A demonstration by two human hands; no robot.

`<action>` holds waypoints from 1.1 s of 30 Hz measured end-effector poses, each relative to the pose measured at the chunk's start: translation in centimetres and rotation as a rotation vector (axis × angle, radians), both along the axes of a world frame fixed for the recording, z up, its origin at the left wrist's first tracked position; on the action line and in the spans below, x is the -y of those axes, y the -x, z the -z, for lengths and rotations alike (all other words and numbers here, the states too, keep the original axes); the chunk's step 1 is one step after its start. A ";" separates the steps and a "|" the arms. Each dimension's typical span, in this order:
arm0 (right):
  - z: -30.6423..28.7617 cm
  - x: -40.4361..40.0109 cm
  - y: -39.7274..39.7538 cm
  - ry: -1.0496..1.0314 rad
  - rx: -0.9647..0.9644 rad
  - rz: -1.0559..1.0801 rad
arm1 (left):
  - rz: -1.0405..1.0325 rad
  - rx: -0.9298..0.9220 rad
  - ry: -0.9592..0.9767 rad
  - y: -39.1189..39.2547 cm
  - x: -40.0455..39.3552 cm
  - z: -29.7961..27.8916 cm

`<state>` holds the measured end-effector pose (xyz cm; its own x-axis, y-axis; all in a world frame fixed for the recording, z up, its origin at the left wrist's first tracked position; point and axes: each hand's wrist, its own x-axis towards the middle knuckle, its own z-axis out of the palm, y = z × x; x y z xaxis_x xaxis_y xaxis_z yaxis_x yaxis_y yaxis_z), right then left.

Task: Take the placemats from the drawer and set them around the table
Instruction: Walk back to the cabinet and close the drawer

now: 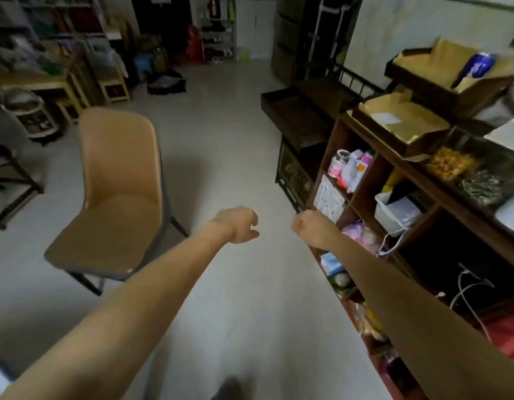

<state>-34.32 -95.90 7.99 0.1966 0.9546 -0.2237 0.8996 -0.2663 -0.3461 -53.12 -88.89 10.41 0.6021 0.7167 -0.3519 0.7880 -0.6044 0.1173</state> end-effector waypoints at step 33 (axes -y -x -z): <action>7.2 -69.4 -22.2 0.042 -0.053 0.543 | -0.095 0.317 0.498 -26.5 -76.6 7.1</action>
<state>-12.09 -26.54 0.79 0.6461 0.7092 -0.2823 0.6109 -0.7021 -0.3658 -26.63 -12.34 3.34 0.6739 0.5676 -0.4731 0.7164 -0.3450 0.6065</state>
